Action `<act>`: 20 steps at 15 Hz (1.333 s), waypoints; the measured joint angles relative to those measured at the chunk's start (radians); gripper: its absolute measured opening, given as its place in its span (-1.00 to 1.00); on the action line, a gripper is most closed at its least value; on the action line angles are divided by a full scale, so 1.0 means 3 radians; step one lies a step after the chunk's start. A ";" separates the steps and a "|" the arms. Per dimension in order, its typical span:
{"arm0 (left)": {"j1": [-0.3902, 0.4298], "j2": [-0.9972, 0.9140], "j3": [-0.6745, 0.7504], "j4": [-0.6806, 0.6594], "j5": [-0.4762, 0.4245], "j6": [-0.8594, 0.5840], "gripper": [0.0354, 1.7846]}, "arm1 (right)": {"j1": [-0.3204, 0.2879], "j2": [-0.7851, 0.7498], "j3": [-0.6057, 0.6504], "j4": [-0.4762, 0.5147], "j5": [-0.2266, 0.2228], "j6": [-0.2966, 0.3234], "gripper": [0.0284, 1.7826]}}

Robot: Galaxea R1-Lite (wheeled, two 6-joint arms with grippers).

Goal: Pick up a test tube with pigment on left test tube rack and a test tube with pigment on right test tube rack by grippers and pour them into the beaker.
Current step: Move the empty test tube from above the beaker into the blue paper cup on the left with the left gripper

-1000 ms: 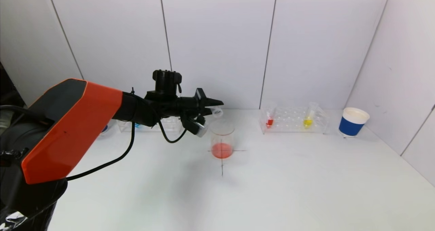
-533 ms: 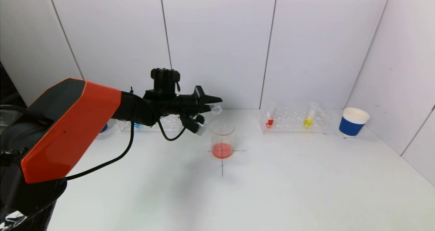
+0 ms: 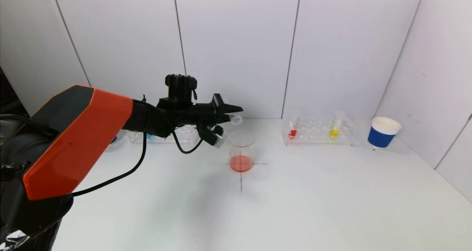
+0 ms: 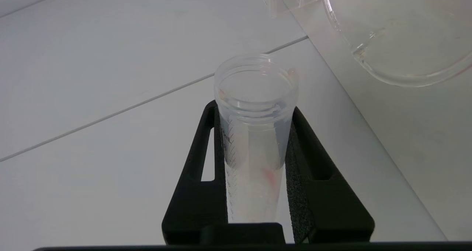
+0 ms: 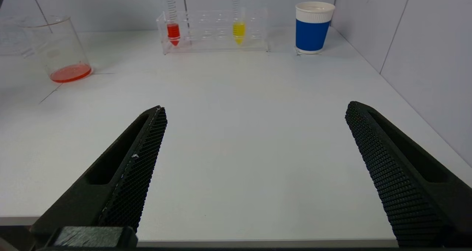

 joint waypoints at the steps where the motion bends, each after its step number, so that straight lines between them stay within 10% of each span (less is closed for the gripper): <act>1: 0.0002 0.0000 0.0003 0.0000 -0.0001 0.0000 -0.51 | 0.0000 0.0000 0.0000 0.0001 -0.0001 -0.0001 0.98; 20: -0.0009 -0.0021 0.0037 -0.0021 -0.0016 -0.0213 -0.51 | 0.0000 0.0000 0.0000 0.0000 -0.0001 0.0000 0.98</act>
